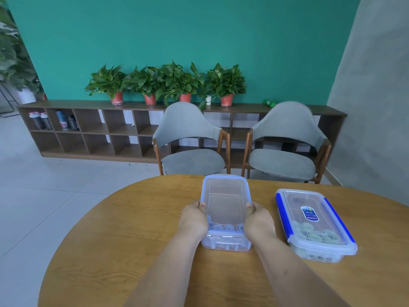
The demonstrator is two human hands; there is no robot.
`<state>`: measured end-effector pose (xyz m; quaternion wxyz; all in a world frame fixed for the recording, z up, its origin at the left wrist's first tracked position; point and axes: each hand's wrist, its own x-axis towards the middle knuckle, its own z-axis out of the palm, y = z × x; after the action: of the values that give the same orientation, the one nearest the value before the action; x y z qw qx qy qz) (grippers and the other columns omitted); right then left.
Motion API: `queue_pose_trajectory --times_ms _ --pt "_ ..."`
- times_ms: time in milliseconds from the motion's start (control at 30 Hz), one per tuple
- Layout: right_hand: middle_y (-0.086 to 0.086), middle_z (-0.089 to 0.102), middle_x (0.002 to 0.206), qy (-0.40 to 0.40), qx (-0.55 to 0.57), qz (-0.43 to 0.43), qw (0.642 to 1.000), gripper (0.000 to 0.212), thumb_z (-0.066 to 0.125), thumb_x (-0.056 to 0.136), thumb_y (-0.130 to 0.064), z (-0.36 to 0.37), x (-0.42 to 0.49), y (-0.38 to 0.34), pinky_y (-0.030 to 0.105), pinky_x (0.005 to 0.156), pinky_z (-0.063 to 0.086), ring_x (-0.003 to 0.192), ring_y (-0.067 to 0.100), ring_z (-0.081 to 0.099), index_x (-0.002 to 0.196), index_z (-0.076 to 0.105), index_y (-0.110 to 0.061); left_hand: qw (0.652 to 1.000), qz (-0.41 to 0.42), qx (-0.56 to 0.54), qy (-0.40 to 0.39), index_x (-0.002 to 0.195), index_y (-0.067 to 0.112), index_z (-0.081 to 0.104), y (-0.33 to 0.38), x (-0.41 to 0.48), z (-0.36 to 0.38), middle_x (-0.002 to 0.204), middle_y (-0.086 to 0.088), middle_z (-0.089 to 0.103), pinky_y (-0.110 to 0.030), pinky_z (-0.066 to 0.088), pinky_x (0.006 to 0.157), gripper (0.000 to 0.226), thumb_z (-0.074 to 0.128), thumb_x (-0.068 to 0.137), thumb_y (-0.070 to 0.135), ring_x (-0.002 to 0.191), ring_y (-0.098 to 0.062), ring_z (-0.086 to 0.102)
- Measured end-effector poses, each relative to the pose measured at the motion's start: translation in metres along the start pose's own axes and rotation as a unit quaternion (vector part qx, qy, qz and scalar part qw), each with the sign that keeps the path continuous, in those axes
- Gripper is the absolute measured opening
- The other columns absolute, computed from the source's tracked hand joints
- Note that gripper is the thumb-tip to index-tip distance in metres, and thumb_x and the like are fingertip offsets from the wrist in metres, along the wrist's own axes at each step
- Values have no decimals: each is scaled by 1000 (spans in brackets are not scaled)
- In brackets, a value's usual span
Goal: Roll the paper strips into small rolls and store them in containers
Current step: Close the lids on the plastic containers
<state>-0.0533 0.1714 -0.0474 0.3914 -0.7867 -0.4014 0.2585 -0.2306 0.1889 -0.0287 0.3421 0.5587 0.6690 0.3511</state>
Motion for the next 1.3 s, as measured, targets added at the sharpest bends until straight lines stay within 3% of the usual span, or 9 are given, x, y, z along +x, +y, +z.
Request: queue_pose_trajectory --times_ms 233,400,533,633,733,833,933,1100,1300 --pt "-1 71 108 -14 54 8 998 36 38 109 -46 -1 -3 -1 48 96 56 110 29 63 126 65 -28 1000 2 7 1 127 17 69 1 0 1 108 -1 70 -30 45 80 38 38 113 33 95 -23 63" --pt "1 71 111 -15 78 9 997 36 39 110 -44 0 -3 0 47 93 59 105 25 66 128 64 -25 1000 -8 -9 -9 123 18 70 0 2 3 111 -7 72 -33 51 82 38 37 112 34 97 -28 66" --pt "9 52 145 21 -37 -49 998 43 36 111 -36 -2 -9 -4 47 111 44 132 33 46 148 51 -19 999 -24 -1 -28 148 20 53 -2 5 6 142 -13 60 -37 46 104 44 33 113 38 125 -33 58" --pt "-6 24 169 11 -54 -153 987 50 40 111 -28 -11 -19 -7 42 122 26 154 25 17 161 34 -25 998 -39 -25 -32 164 38 26 -3 6 8 159 -9 44 -40 41 108 52 32 112 42 140 -33 49" --pt "-12 13 173 -52 -107 -214 969 58 46 106 -52 -16 -23 -7 37 128 15 159 16 2 158 40 -28 999 -33 -26 -28 160 52 26 -1 5 9 152 -7 50 -40 46 104 49 30 112 40 128 -30 56" --pt "-13 -5 173 -125 -166 -226 952 115 48 74 -95 -27 -23 -10 42 131 10 159 13 -14 165 23 -29 998 -33 -35 -32 153 61 30 -1 6 9 146 -5 54 -46 51 104 47 30 112 39 118 -28 61" --pt "-16 -21 170 -204 -192 -228 932 153 58 45 -106 -42 -21 -11 45 130 11 157 13 -22 167 7 -30 998 -29 -37 -33 150 64 33 0 5 9 145 -4 54 -46 53 101 47 29 111 38 114 -27 63" --pt "-18 -28 168 -216 -228 -237 919 160 64 39 -103 -43 -18 -10 48 130 12 156 12 -24 166 0 -32 999 -24 -39 -22 148 63 38 0 3 8 144 -2 54 -46 57 96 46 30 111 36 107 -27 66" --pt "-11 -24 171 -180 -315 -277 889 153 41 48 -110 -42 -24 -12 45 131 8 156 12 -27 166 -5 -25 999 -12 33 -27 155 58 32 6 -3 4 137 -3 43 -44 51 105 51 25 113 30 116 -27 58"
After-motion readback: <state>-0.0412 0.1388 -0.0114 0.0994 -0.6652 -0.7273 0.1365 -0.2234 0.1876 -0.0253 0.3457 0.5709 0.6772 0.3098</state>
